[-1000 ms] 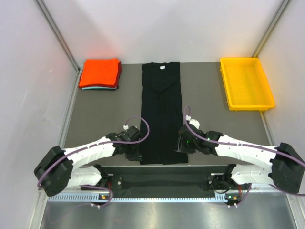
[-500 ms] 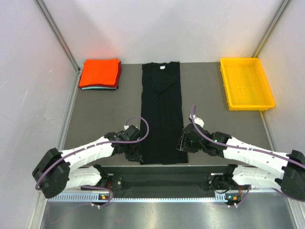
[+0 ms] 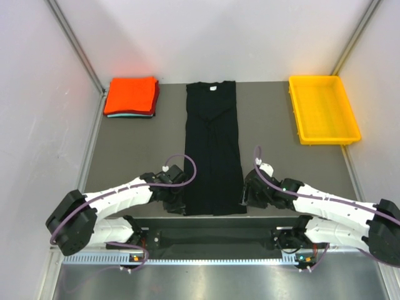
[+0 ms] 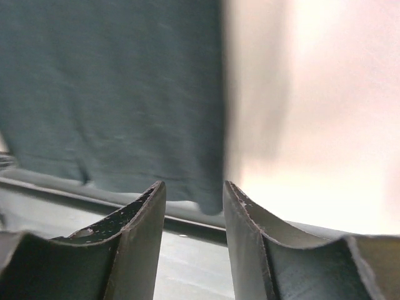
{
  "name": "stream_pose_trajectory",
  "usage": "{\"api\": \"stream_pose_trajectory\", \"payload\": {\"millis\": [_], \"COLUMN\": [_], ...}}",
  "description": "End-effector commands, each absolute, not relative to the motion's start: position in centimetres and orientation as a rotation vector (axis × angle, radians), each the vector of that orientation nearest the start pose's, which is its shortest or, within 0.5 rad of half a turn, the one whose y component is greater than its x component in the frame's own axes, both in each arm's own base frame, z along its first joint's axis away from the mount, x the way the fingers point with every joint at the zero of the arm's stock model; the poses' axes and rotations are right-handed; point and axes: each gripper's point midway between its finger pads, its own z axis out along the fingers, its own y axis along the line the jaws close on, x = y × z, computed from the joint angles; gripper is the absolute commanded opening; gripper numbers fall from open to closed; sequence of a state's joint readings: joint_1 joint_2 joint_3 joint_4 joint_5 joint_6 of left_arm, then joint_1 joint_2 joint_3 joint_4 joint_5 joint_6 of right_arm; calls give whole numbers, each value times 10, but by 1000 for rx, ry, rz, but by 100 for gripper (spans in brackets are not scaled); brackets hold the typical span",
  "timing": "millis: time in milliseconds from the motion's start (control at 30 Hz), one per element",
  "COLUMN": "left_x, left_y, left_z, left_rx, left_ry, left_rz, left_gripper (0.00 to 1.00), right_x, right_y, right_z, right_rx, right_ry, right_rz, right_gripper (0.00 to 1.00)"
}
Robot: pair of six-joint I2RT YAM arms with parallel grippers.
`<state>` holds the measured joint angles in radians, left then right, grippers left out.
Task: Fold and stack the t-shirts
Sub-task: Fold the tshirt
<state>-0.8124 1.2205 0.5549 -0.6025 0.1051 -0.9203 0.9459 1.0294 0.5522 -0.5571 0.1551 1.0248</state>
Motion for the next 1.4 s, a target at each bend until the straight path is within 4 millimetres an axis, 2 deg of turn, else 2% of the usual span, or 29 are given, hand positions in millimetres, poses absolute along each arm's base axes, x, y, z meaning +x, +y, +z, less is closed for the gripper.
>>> {"api": "stream_pose_trajectory", "payload": {"millis": [0, 33, 67, 233, 567, 767, 867, 967, 1200, 1367], "left_x": [115, 118, 118, 121, 116, 116, 117, 119, 124, 133], "left_y": [-182, -185, -186, -192, -198, -192, -197, -201, -209, -209], "left_z": [33, 38, 40, 36, 20, 14, 16, 21, 49, 63], "left_rx": [-130, -124, -123, -127, -118, -123, -112, -106, -149, -149], "left_ry": [2946, 2929, 2926, 2904, 2919, 2939, 2931, 2919, 2856, 2815], "left_rz": [-409, -424, -433, -489, -543, -482, -521, -546, -640, -627], "left_gripper": [26, 30, 33, 37, 37, 25, 11, 0, 0, 0], "right_x": [124, 120, 118, 116, 109, 106, 104, 106, 112, 123], "right_y": [185, 180, 183, 183, 192, 186, 183, 184, 193, 194], "right_z": [42, 35, 36, 31, 20, 15, 14, 20, 45, 62], "right_rx": [228, 238, 250, 264, 252, 286, 290, 280, 257, 215], "right_ry": [2703, 2716, 2710, 2699, 2723, 2727, 2724, 2710, 2657, 2626], "right_rz": [489, 480, 515, 561, 637, 624, 628, 640, 704, 662], "right_gripper": [43, 44, 44, 43, 36, 23, 17, 1, 0, 0]}}
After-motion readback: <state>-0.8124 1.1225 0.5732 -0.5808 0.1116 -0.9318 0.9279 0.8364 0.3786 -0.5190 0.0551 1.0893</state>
